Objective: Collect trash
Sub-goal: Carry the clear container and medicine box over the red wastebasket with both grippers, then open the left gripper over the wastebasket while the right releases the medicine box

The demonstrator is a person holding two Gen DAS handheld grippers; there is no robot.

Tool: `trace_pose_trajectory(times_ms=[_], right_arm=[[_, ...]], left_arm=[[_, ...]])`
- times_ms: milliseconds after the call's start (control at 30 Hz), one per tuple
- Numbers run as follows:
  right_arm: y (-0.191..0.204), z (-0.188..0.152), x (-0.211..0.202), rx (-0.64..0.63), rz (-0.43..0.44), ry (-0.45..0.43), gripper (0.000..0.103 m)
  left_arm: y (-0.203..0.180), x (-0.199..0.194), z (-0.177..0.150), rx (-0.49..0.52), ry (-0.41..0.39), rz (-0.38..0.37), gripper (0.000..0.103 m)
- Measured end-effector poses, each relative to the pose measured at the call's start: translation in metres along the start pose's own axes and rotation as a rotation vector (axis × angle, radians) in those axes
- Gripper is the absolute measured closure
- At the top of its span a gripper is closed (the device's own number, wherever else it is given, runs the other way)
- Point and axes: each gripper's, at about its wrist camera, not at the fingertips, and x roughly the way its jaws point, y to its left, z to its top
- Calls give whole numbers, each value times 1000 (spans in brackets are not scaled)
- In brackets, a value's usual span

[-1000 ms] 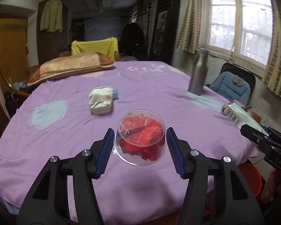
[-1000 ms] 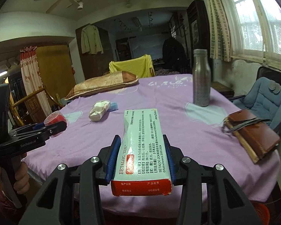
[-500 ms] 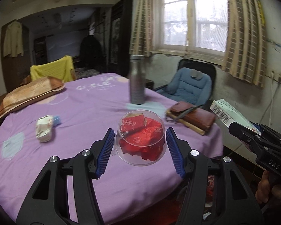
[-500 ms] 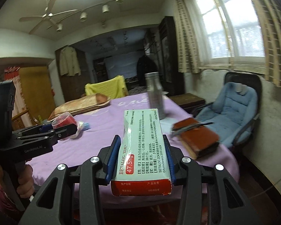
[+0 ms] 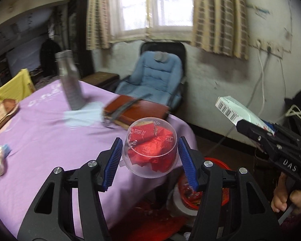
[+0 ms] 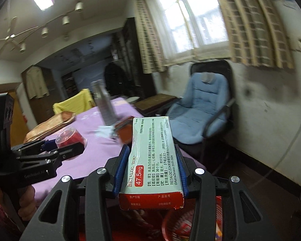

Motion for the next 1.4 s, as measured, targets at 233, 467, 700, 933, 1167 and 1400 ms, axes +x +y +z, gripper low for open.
trace_pose_trajectory(times_ms=[233, 467, 700, 933, 1167, 1400], right_arm=[[-58, -21, -7, 83, -105, 29, 59], [-94, -34, -16, 142, -156, 20, 59], [-103, -43, -11, 160, -148, 42, 59], [-96, -53, -2, 143, -134, 89, 59], [-84, -62, 5, 120, -127, 134, 59], [-74, -75, 21, 95, -117, 204, 59]], left_arm=[[-64, 48, -8, 87, 93, -136, 46], [-106, 92, -17, 138, 159, -199, 31], [-99, 103, -35, 113, 183, -137, 7], [-82, 90, -61, 98, 226, -149, 7], [-66, 60, -76, 100, 161, -86, 7], [-55, 48, -86, 98, 139, -35, 7]])
